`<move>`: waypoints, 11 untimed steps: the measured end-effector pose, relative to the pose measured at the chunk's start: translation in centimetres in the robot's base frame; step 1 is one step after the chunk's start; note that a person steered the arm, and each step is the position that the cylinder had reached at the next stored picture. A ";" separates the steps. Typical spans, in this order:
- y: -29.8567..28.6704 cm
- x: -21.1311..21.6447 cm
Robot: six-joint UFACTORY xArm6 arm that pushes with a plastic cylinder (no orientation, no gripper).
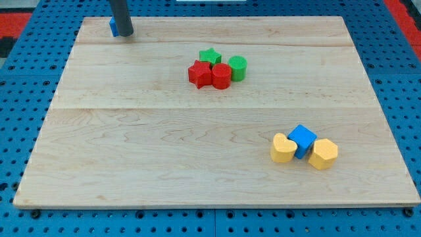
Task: Slide the red star up
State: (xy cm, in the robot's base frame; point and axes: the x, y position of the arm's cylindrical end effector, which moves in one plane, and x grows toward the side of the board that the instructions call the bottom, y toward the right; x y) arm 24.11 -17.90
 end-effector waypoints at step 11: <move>10.1 8.8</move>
